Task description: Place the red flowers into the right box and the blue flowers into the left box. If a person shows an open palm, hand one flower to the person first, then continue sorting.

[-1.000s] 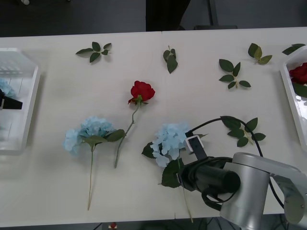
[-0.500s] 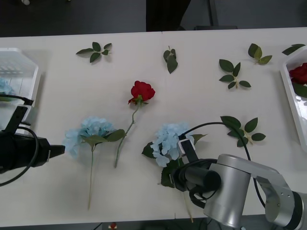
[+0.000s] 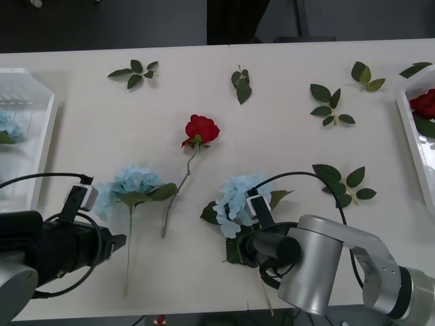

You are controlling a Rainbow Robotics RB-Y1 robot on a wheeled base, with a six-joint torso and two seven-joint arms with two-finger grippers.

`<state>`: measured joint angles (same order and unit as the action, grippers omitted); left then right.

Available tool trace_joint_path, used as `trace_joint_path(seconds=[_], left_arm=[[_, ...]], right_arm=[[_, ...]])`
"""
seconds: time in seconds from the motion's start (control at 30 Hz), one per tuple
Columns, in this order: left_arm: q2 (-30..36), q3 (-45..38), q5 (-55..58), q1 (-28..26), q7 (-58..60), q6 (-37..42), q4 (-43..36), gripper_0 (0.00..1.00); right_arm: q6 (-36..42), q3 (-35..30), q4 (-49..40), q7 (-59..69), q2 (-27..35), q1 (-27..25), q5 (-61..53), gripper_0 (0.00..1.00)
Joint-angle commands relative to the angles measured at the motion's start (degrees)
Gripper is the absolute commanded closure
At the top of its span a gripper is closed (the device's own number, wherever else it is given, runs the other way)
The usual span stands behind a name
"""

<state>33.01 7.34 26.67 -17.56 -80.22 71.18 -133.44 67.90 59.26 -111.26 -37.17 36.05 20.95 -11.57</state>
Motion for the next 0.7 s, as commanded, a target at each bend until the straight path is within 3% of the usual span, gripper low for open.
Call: trace_joint_path(seconds=[0.03,0.13,0.43,0.7], left_arm=[[-0.58,5.67,-3.37,4.47,1.29,-0.51,4.33,0.00],[-1.54,8.92,-5.22,7.37,1.82,-0.60,7.75,0.00],[-5.32,12.17,-8.65,14.22,3.14,-2.10,16.37,0.00],[-6.38,13.58,-8.65,16.68,3.75,-6.58,23.22,0.00]], right_arm=[[0.30,0.68,-0.54,3.60,-0.98,1.64,-0.21,0.89],[0.22,0.68,-0.54,3.86,-0.98,1.64,-0.21,1.00],[-0.14,-2.13,-0.63,3.34,0.25,1.72,-2.76,1.00],[-1.37,-15.32,-0.98,-6.33,2.19,1.72,-15.50,1.00]])
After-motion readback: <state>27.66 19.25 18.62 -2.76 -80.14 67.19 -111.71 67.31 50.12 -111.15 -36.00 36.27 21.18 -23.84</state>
